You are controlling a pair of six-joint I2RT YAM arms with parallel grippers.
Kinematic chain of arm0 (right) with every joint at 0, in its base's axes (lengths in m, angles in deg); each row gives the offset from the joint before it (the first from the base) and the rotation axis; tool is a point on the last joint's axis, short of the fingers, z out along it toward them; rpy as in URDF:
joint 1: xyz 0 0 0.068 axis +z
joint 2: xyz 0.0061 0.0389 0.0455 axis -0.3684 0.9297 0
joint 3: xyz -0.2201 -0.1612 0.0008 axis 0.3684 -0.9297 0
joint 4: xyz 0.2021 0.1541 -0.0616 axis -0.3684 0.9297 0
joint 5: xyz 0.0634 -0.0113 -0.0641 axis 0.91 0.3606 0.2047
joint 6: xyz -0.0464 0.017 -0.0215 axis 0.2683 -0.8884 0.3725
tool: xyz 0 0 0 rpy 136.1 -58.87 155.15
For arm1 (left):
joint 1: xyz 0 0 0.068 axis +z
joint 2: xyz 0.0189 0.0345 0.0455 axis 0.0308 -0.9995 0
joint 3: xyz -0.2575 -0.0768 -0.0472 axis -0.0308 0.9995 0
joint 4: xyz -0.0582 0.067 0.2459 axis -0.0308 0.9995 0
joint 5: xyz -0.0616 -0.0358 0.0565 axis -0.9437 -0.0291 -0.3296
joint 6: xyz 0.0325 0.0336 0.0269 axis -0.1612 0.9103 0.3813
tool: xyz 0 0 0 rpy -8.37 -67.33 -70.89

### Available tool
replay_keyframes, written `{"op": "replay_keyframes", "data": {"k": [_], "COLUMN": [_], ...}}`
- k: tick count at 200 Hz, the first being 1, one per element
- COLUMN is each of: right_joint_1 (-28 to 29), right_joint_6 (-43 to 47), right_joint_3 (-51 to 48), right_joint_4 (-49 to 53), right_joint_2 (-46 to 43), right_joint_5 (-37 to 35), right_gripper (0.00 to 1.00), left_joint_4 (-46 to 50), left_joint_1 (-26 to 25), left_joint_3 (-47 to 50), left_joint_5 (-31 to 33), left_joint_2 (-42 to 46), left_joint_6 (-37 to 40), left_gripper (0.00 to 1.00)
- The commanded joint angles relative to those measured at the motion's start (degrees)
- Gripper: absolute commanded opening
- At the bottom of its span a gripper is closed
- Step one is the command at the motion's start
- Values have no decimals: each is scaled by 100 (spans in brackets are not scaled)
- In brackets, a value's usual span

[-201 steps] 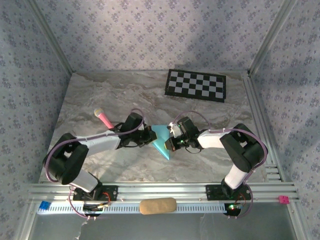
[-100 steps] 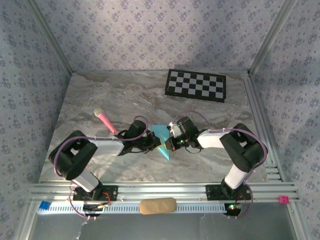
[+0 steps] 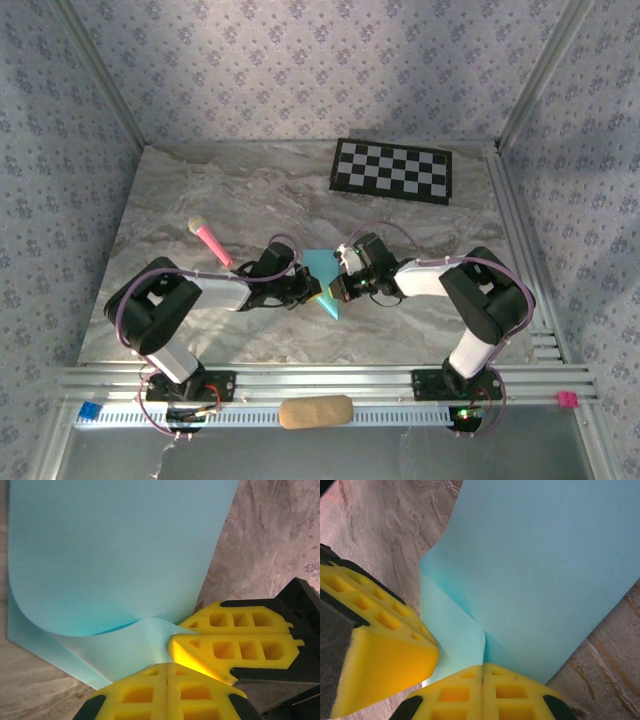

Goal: Fold a paper plane with a square sheet of paper (pick it up from the middle)
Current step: Third fold the triangle at the center of the table.

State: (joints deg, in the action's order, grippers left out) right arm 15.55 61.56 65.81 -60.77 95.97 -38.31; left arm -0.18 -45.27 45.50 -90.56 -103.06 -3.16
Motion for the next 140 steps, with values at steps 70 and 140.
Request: {"op": "replay_keyframes", "data": {"k": [70, 140], "right_joint_1": [32, 36], "right_joint_6": [29, 36], "right_joint_3": [27, -2], "right_joint_4": [192, 193], "right_joint_2": [130, 101], "right_joint_5": [-199, -216], "right_gripper": [0, 0], "left_joint_4": [170, 552], "left_joint_1": [26, 19], "left_joint_3": [-307, -364], "left_joint_5": [-27, -5], "left_joint_2": [-90, -382], "left_joint_6": [380, 375], "left_gripper": [0, 0]}}
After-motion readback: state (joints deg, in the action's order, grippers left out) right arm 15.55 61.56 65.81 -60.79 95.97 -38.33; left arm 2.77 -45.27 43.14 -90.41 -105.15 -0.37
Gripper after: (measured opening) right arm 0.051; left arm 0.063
